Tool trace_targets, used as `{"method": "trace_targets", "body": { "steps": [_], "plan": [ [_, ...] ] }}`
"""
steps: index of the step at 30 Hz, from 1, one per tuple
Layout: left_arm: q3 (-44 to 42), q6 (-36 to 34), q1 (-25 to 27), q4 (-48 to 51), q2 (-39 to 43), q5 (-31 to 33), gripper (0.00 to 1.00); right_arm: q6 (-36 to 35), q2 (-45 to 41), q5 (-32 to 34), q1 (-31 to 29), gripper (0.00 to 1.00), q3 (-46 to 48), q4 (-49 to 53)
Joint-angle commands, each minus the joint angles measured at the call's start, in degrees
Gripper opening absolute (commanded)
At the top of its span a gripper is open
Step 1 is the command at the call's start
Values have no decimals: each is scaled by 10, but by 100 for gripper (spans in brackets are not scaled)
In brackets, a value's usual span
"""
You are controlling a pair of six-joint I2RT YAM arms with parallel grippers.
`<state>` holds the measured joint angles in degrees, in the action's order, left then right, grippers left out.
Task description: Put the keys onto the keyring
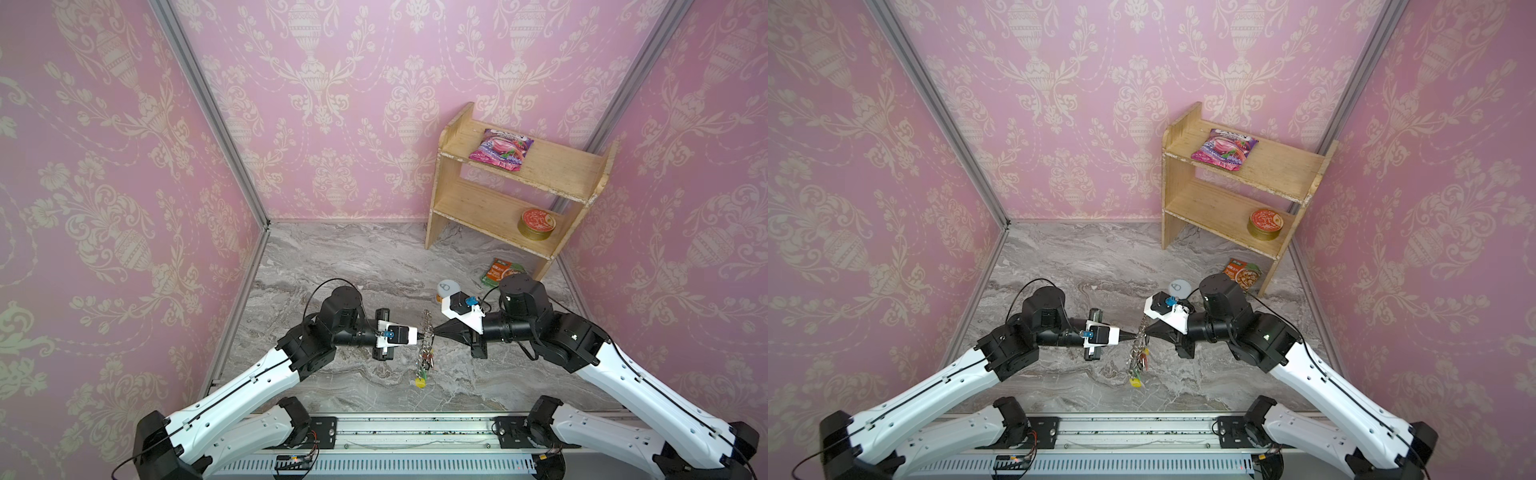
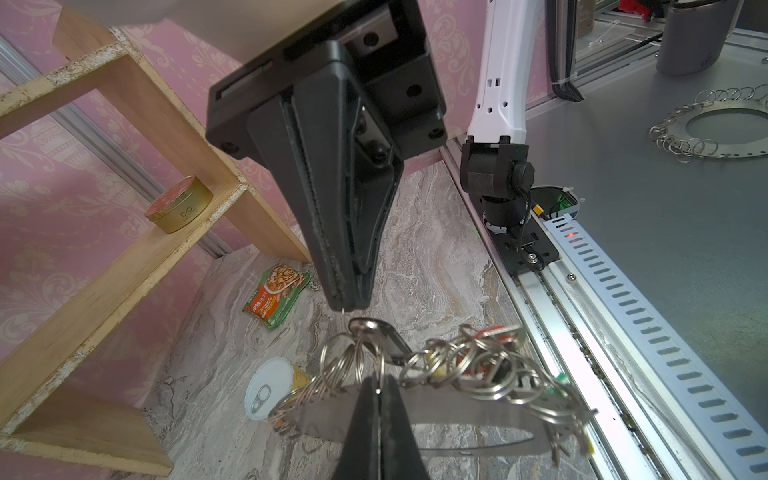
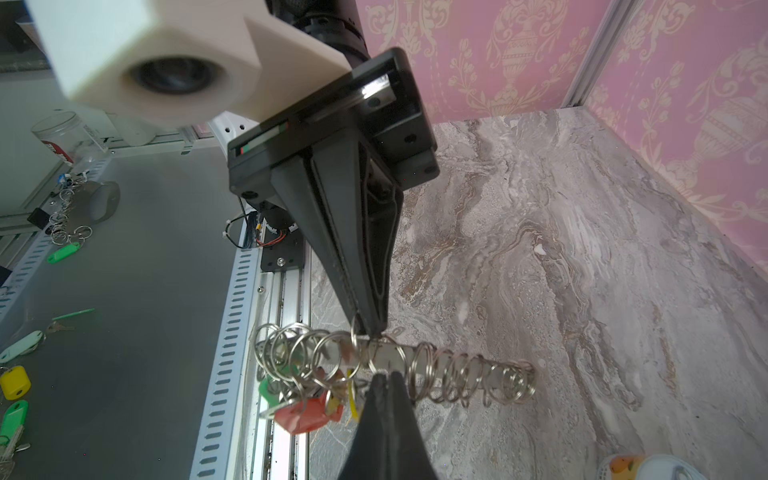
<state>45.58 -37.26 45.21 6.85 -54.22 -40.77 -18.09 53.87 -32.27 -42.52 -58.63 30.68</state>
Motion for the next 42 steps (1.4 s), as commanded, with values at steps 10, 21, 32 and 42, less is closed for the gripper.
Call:
{"method": "trace_targets", "body": {
  "steps": [10, 21, 32, 42],
  "plan": [
    [17, -5, -3, -1, -5, -58, 0, -16, -2, -27, -4, 0, -18, 4],
    [45, 39, -3, 19, -21, -103, 0, -15, 7, -35, -4, 0, -27, 17],
    [60, 92, -10, 24, -34, -156, 0, -19, 15, -25, -4, 0, -36, 25],
    [65, 102, -14, 29, -45, -157, 0, -19, -4, -6, -1, 0, -35, 32]
  ]
}}
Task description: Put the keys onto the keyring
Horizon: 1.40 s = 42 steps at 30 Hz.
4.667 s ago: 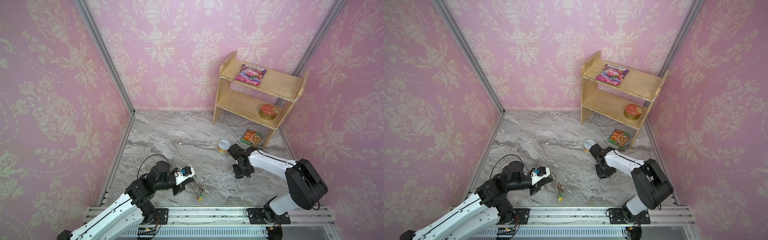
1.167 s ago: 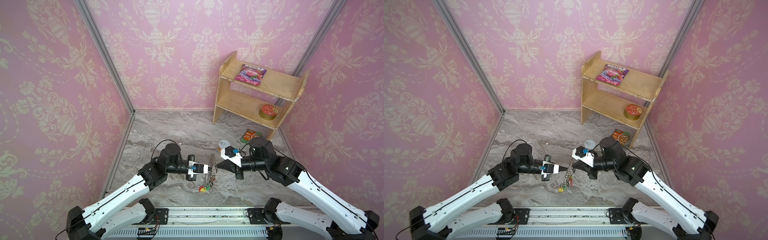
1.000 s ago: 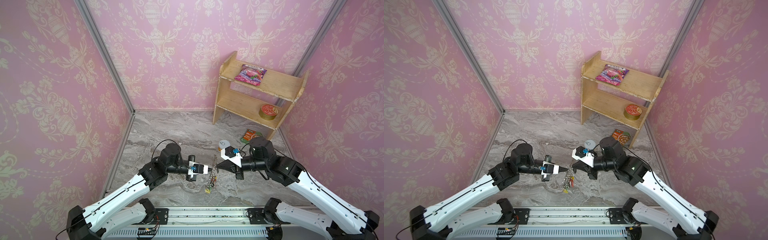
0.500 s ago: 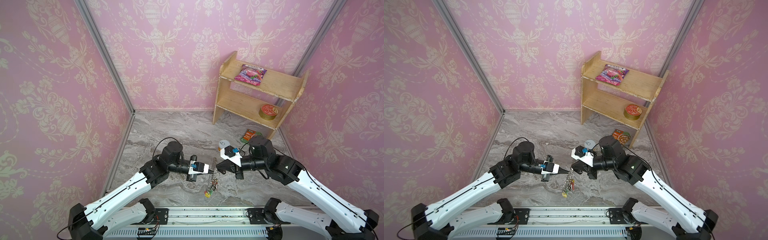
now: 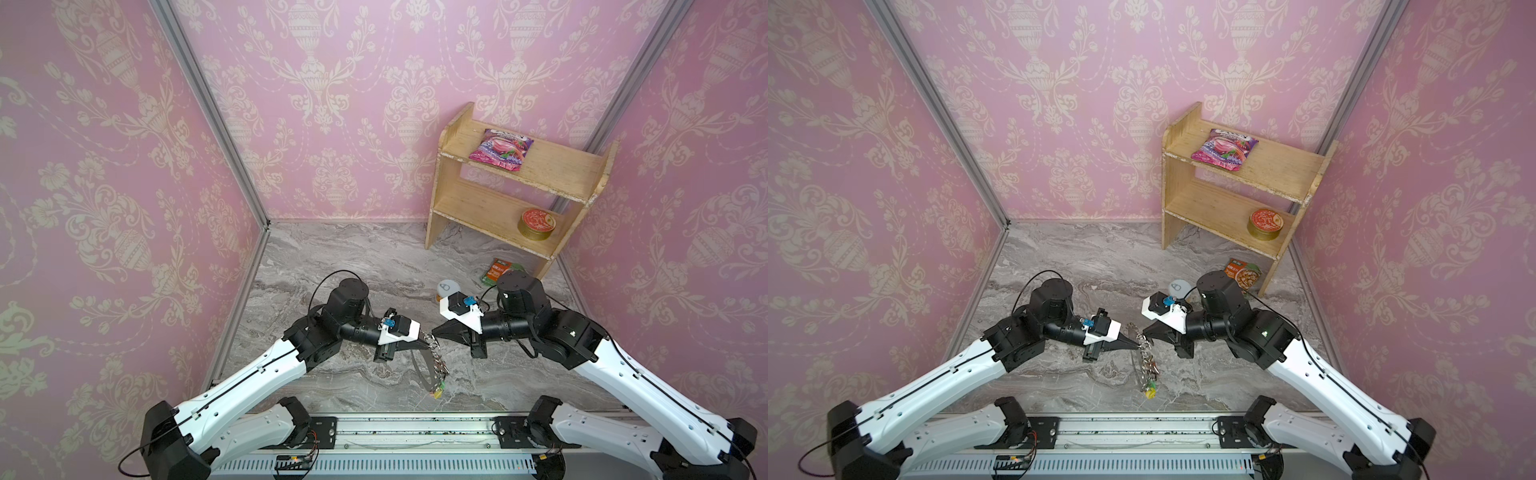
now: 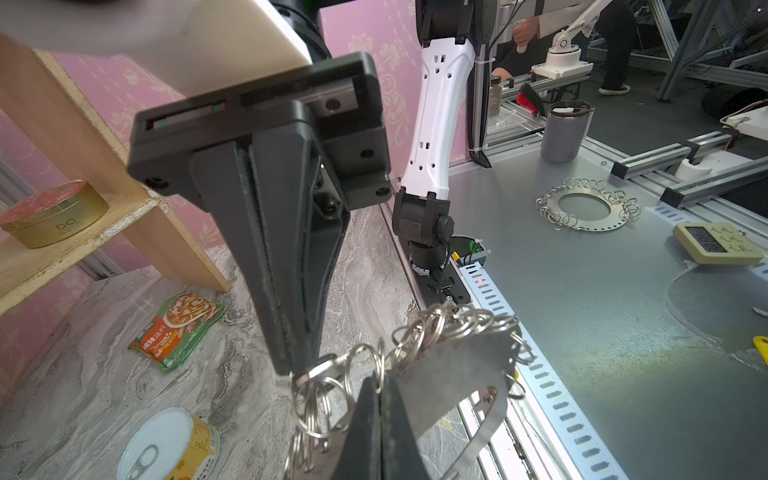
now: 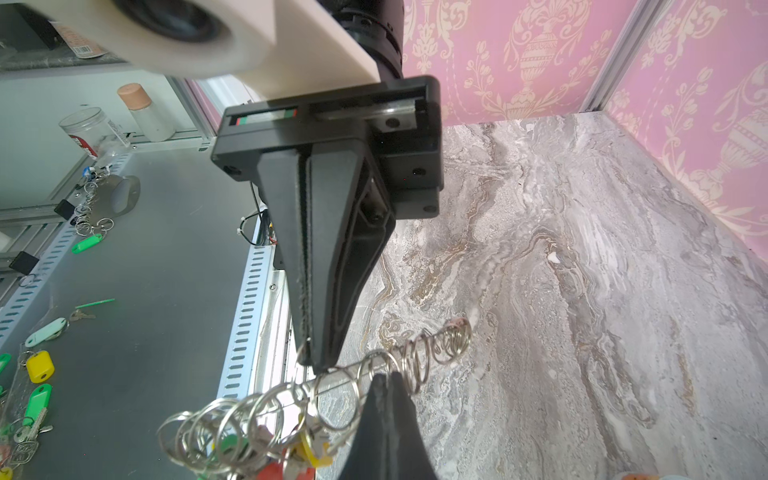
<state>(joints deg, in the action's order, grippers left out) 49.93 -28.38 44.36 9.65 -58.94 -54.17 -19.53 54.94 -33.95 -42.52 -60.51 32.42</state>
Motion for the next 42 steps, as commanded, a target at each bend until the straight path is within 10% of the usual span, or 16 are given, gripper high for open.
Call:
{"method": "trace_targets", "body": {
  "steps": [1, 22, 42],
  "plan": [
    [21, 9, -5, 3, 3, -16, 0, -5, -17, 12, 0, 0, -18, 17],
    [-97, -169, 57, -76, 60, 301, 0, -22, -9, 50, -29, 0, -14, 37],
    [-132, -211, 73, -119, 89, 322, 0, -22, 23, 136, -79, 0, 9, 26]
  ]
}}
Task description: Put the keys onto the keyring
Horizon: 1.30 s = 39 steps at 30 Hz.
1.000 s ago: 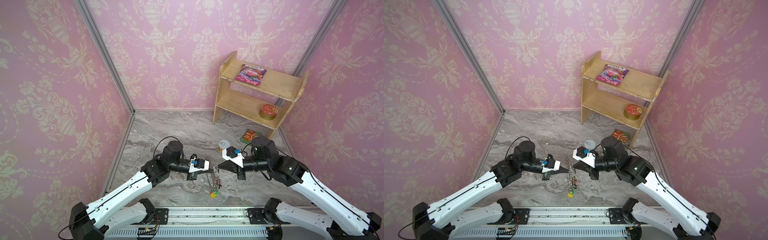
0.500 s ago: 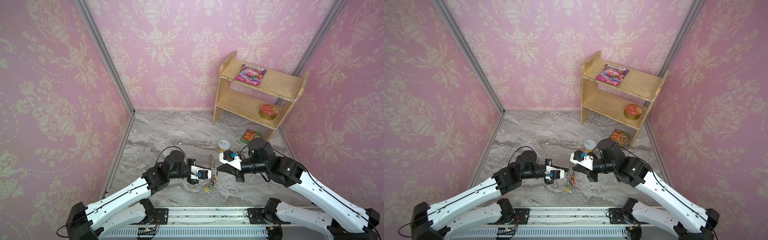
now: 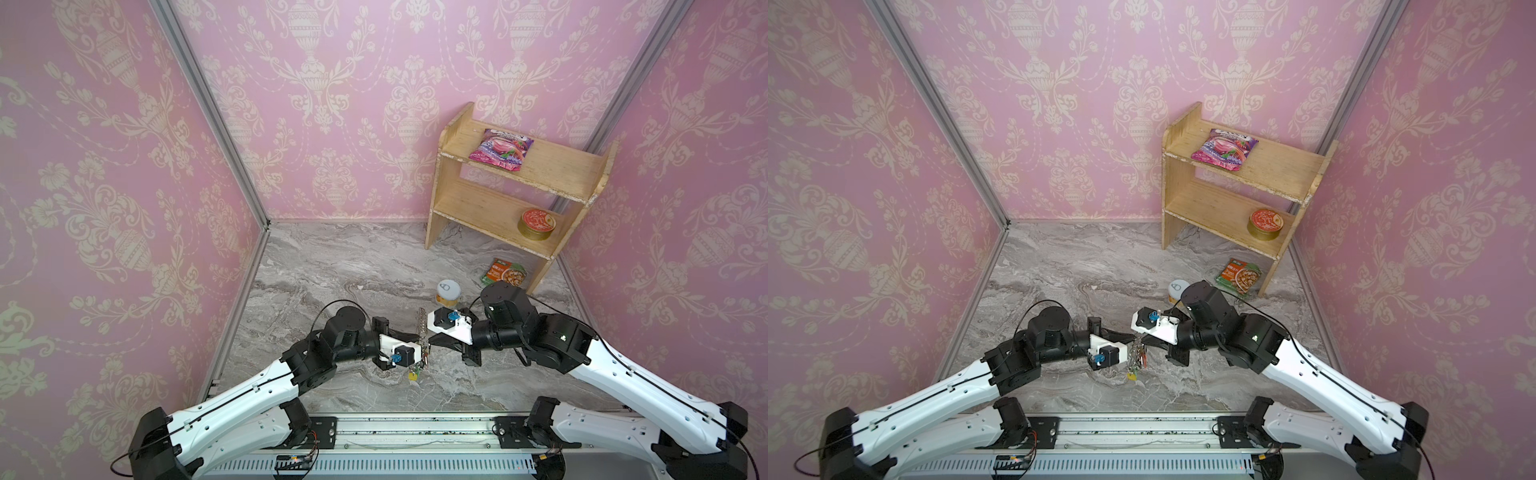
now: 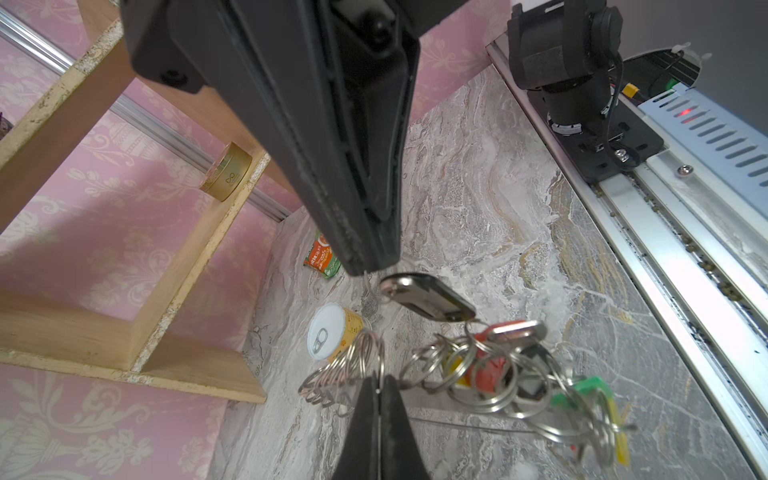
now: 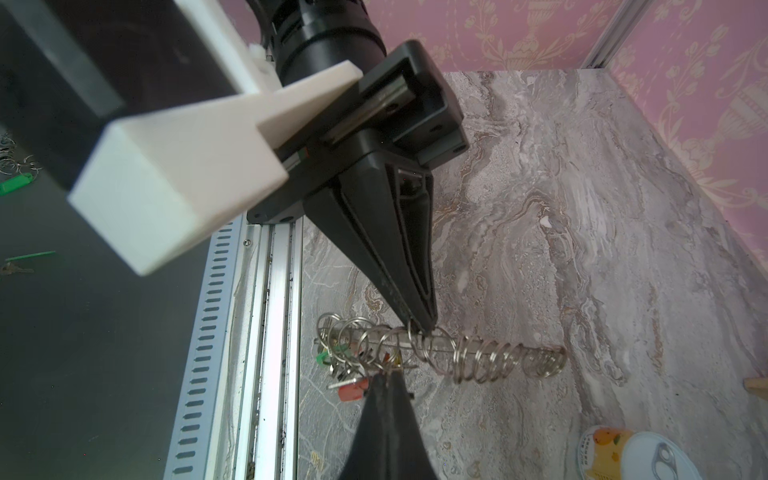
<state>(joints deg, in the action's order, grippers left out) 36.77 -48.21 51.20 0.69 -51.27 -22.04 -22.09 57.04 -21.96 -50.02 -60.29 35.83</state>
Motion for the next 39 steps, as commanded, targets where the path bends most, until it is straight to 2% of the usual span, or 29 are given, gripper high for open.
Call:
{"method": "trace_targets", "body": {
  "steps": [1, 15, 39],
  "plan": [
    [-1, -13, 5, -30, 12, 1, 0, 7, 2, 22, -4, 0, 8, -12],
    [4, -9, 7, -10, 14, -31, 0, 13, 14, 52, -4, 0, 4, -27],
    [21, 16, 7, 5, 10, -46, 0, -3, 19, -25, -5, 0, -1, -4]
  ]
}}
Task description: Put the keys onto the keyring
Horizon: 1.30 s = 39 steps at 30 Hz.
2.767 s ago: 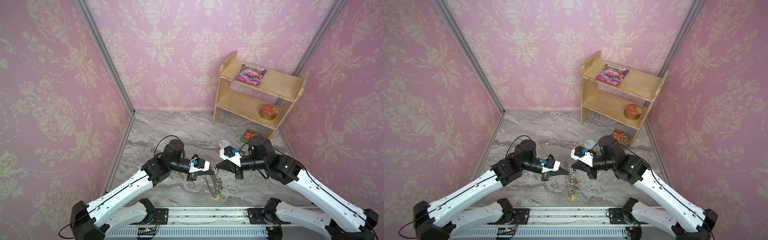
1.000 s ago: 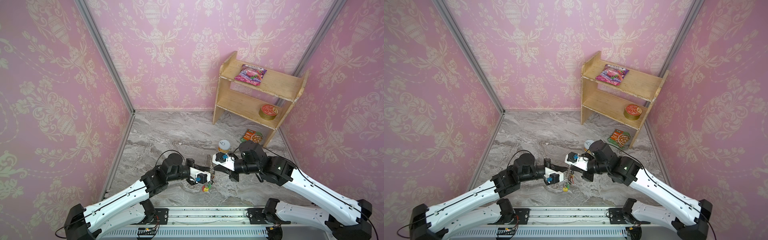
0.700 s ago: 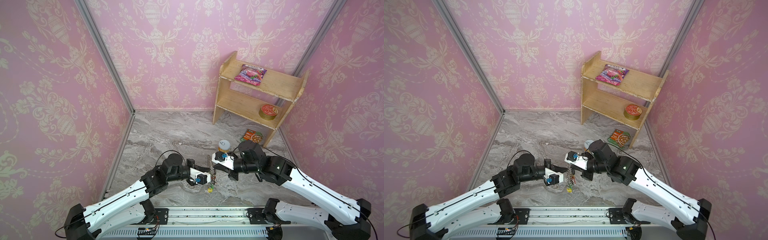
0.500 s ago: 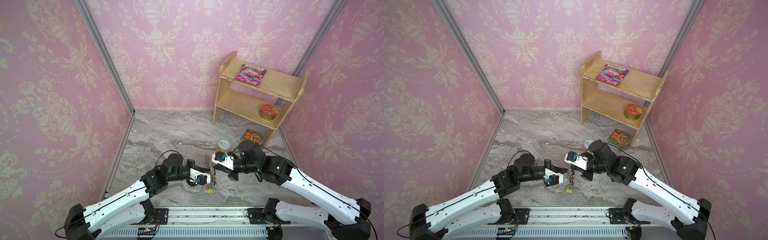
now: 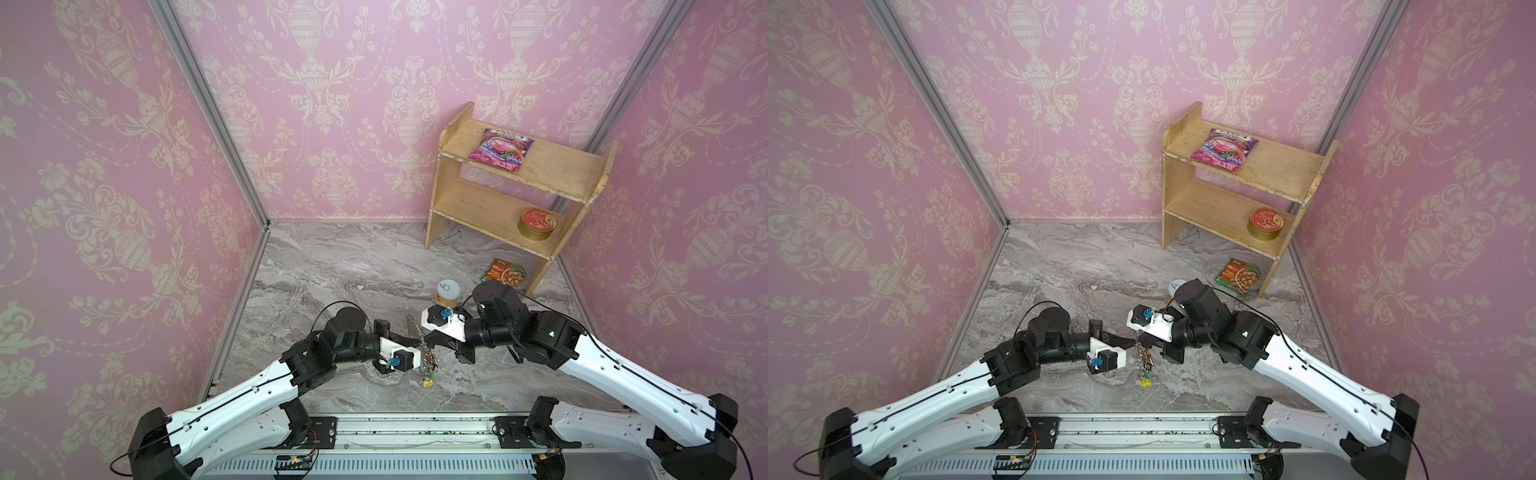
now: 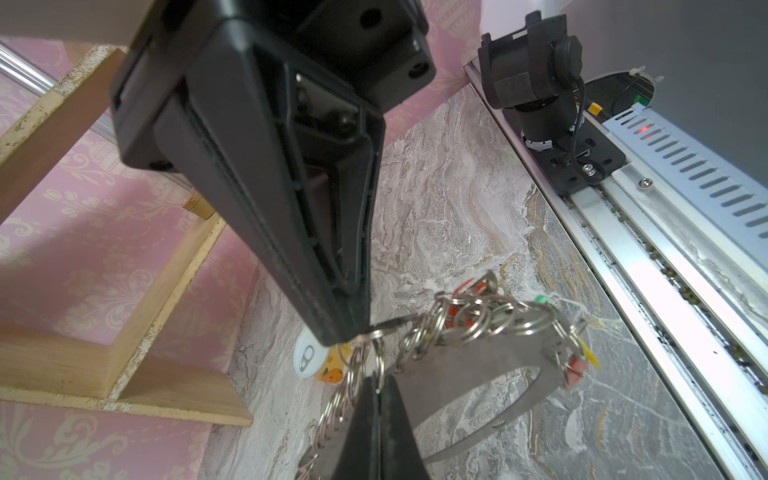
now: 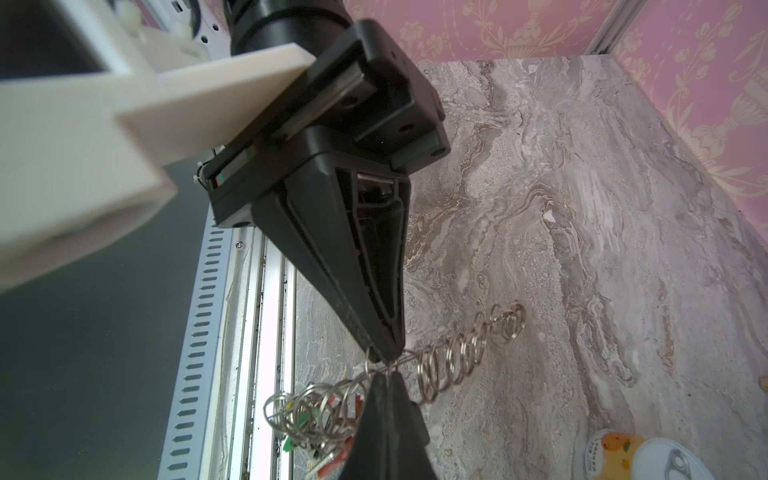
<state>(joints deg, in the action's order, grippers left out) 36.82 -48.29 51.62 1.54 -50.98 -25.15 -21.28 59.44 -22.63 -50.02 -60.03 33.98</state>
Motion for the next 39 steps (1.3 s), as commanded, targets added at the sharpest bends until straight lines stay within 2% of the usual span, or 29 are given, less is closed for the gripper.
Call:
{"method": "trace_targets", "body": {
  "steps": [1, 39],
  "plan": [
    [21, 19, 2, -4, 7, -15, 0, -11, -5, -20, -5, 0, -4, 16],
    [38, 57, -16, 3, -7, -37, 0, -29, 4, -70, -4, 0, -8, 50]
  ]
}}
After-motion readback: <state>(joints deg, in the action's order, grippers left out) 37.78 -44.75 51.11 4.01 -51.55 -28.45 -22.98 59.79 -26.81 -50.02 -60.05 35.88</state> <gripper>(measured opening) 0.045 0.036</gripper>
